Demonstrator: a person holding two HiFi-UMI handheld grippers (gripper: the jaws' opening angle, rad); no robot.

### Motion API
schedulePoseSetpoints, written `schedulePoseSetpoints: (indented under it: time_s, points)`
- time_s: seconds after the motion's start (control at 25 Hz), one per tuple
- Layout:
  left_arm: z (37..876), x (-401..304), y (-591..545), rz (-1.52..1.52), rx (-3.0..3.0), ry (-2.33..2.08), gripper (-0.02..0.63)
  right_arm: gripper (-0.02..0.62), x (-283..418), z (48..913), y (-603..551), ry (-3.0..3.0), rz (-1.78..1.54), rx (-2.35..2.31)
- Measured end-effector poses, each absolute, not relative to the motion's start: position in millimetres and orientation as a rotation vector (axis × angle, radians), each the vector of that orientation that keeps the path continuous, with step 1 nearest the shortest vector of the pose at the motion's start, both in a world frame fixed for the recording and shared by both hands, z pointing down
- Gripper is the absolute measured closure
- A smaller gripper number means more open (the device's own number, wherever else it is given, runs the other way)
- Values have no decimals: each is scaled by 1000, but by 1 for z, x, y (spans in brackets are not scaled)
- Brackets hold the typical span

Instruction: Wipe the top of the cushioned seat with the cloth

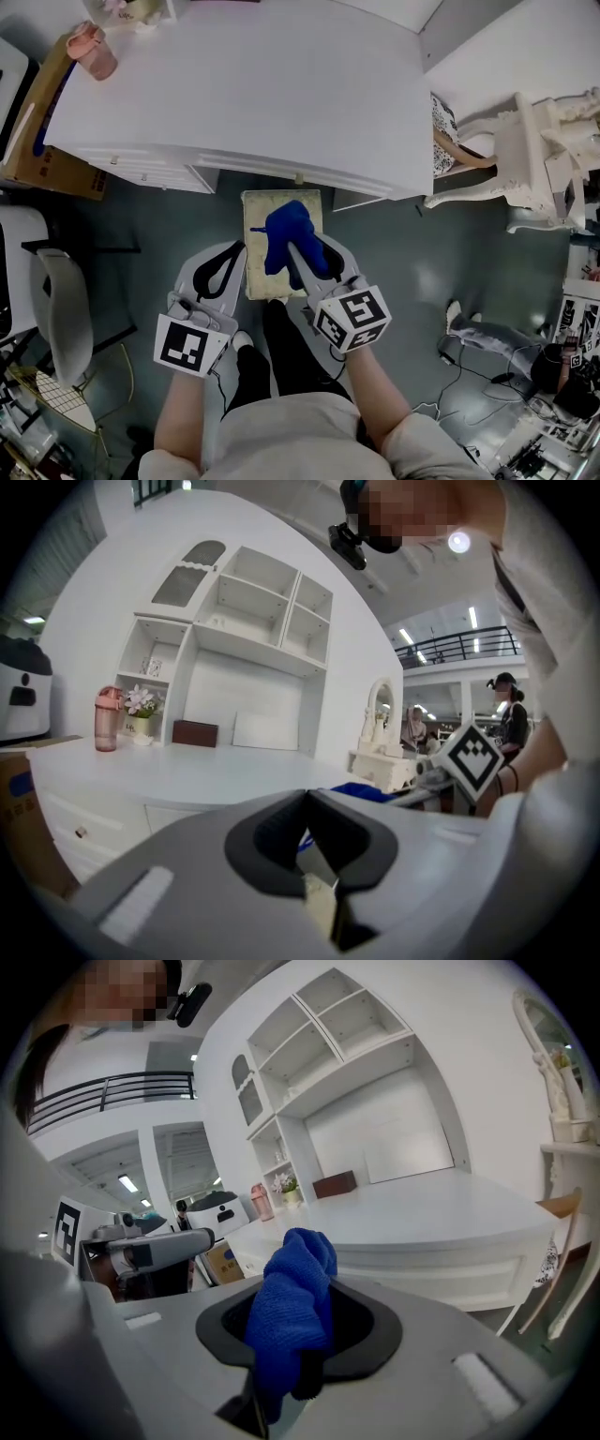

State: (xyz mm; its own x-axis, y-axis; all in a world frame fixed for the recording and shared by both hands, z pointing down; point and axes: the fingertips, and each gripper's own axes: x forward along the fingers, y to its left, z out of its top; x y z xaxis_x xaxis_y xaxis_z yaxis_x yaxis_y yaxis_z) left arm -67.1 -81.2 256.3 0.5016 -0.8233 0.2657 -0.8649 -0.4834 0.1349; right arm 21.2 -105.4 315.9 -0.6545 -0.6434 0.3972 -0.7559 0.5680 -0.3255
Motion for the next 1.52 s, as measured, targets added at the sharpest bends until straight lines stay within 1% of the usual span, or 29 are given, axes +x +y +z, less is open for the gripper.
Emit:
schedulePoseSetpoints:
  time_s: [0.36, 0.88, 1.24, 1.52]
  points:
    - [318, -69, -92, 261, 2434, -1401, 606, 468, 9, 409, -128, -2470, 772, 1100]
    - [394, -94, -92, 303, 2360, -1429, 606, 468, -31, 546, -149, -2358, 846, 1001]
    - [431, -98, -93, 344, 2355, -1434, 606, 466, -45, 611, -166, -2308, 886, 974]
    - [445, -101, -90, 335, 2337, -1441, 606, 465, -57, 648, -175, -2252, 901, 954]
